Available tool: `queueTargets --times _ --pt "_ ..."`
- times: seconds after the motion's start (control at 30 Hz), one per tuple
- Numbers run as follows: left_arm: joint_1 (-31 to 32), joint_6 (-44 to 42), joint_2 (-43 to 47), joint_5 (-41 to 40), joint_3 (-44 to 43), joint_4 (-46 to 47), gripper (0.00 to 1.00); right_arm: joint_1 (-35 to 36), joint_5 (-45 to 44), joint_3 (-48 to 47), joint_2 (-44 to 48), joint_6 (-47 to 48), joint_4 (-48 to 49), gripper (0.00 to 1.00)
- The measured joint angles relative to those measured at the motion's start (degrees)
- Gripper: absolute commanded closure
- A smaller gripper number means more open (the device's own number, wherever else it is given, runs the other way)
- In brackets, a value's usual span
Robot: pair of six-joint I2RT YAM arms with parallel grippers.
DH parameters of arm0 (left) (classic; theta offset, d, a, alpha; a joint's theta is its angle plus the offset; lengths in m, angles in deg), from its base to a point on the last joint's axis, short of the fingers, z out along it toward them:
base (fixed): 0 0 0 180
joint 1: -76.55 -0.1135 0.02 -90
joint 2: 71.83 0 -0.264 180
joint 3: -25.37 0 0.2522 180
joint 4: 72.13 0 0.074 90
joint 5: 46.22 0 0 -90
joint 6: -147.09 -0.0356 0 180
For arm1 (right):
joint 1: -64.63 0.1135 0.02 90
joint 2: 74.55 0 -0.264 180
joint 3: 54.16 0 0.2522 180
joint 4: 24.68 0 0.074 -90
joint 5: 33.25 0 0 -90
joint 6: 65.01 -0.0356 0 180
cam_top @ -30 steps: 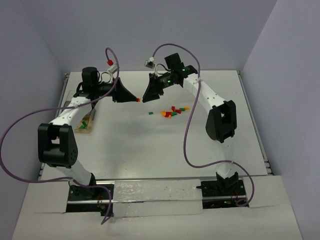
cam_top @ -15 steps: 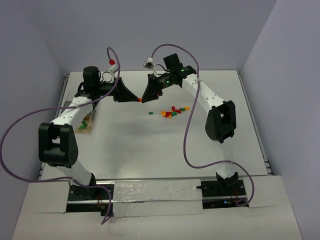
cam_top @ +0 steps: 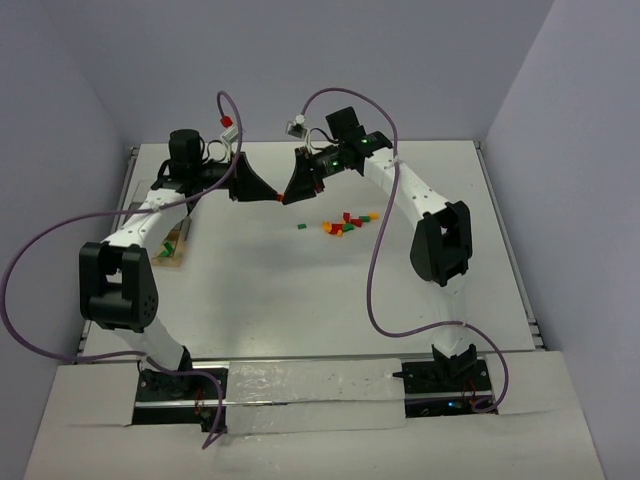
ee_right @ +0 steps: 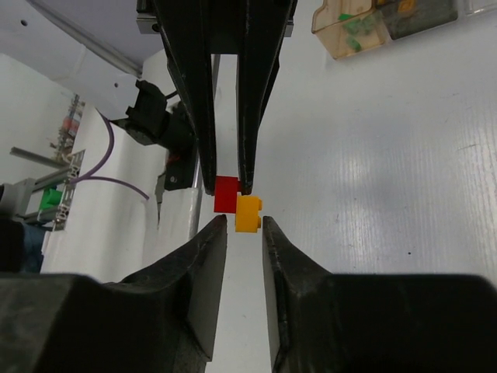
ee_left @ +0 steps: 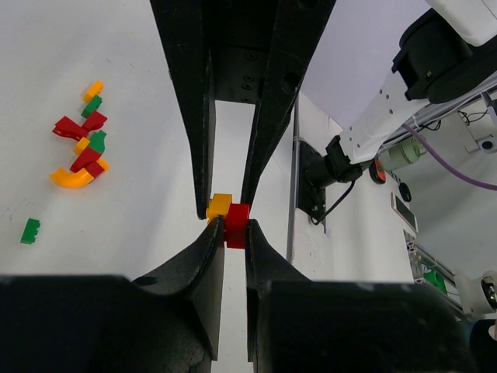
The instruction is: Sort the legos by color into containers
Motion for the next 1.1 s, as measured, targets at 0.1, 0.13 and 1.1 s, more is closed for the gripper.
queueTargets --times 0.1,0.13,1.1 --pt "0.00 -1.00 -0.56 -0.21 -1.00 -1.89 1.00 0.00 -0.39 0.00 0.00 -0.30 0.57 0.74" --pt "0.02 -1.34 -0.65 -0.25 -1.31 -2.47 1.00 0.00 -0.54 0.00 0.00 -0.46 0.75 0.76" --pt "1.38 3.00 -7.84 0.93 -8.11 -9.68 1.00 0.87 -15.87 0.00 0.02 0.14 2.28 1.00"
